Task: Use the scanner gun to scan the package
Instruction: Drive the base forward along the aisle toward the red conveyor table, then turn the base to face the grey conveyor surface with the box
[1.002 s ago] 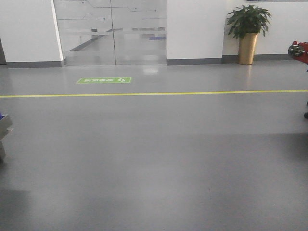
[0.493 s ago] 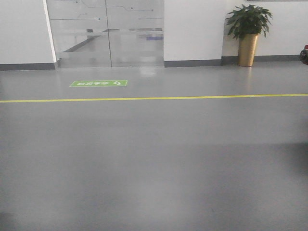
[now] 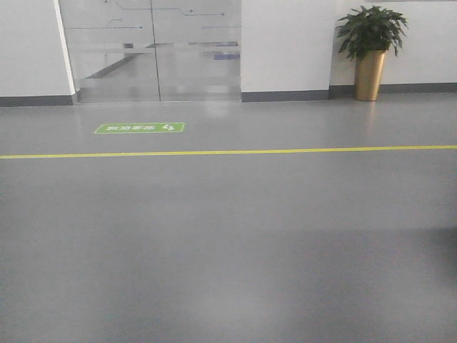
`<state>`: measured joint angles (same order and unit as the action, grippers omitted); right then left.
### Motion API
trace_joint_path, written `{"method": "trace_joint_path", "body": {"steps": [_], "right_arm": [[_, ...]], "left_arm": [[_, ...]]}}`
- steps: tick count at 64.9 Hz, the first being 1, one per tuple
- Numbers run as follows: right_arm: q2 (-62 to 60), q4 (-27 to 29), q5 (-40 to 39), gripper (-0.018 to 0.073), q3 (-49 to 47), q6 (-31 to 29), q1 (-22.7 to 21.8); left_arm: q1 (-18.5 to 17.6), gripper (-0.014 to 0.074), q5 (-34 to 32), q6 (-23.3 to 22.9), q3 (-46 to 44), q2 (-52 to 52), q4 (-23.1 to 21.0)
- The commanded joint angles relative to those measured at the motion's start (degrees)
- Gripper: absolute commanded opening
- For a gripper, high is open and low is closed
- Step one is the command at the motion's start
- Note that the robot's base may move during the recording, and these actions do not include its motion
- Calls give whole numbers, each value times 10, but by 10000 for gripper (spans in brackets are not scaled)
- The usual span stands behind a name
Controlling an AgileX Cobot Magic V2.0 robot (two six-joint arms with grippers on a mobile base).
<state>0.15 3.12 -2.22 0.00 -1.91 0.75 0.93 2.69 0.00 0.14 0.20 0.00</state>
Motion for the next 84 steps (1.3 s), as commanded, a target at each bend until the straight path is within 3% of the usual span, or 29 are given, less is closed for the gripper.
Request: {"method": "trace_joint_path", "body": {"steps": [1,84], "right_arm": [[-1,-3,-13,-162,0,0,0],[-1,-3,-13,-162,0,0,0]], "left_arm": [[0,-111,-7,-6,-1,-2,-3],[0,-111,-7,-6,-1,-2,-3]]}}
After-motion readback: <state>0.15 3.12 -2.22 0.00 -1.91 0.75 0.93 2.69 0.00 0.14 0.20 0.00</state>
